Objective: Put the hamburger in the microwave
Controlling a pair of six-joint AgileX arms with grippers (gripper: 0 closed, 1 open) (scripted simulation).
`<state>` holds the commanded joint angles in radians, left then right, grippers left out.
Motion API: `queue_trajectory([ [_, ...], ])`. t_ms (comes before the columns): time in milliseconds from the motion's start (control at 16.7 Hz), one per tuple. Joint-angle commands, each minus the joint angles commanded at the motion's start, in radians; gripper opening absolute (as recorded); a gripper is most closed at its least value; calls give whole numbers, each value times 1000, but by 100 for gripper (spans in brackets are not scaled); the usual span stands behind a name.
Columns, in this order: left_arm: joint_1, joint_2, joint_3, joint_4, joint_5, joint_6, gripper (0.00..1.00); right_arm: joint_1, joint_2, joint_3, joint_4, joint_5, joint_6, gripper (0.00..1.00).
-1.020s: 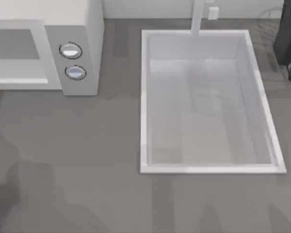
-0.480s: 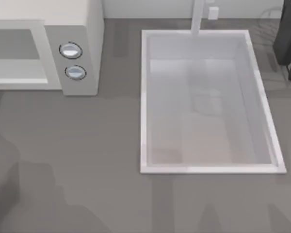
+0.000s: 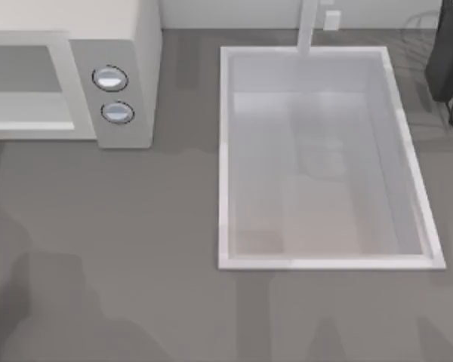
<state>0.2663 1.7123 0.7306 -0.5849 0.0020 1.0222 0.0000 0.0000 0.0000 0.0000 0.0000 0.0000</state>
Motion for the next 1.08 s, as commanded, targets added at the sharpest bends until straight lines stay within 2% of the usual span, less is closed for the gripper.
queue_trajectory([
  [60, 1, -69, 35, -94, 19, -15, 0, 0, 0, 0, 0, 0, 0, 100],
  [300, 2, -93, 87, -169, 19, -13, 0, 0, 0, 0, 0, 0, 0, 100],
  [720, -2, -218, 279, -505, 19, -18, 0, 0, 0, 0, 0, 0, 0, 100],
  [1080, -1, -235, 300, -530, 19, -20, 0, 0, 0, 0, 0, 0, 0, 100],
])
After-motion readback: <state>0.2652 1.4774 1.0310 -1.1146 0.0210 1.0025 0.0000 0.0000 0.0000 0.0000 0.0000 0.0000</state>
